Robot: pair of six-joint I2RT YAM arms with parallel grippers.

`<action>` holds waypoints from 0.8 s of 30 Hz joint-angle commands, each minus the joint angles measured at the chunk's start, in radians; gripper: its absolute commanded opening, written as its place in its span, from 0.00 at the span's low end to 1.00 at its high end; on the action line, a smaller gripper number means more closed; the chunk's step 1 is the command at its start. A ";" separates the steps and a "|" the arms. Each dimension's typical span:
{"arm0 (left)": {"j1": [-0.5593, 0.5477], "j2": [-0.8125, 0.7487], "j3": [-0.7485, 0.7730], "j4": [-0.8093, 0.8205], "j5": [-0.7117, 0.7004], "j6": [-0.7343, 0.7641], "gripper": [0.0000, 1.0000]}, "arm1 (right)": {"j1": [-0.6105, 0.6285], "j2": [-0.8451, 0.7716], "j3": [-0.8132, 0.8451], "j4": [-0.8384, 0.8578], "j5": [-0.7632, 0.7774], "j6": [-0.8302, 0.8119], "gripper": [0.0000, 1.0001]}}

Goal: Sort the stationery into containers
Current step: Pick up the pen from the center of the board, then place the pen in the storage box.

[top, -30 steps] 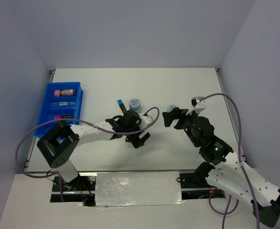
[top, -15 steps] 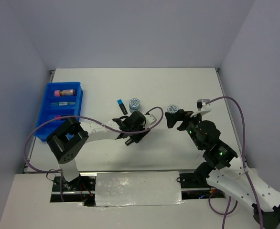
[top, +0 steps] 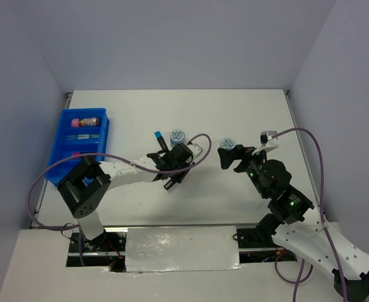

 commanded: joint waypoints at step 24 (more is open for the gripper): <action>1.131 -0.592 -0.398 0.262 -0.363 -1.229 0.05 | -0.006 0.024 -0.022 0.089 -0.064 0.007 1.00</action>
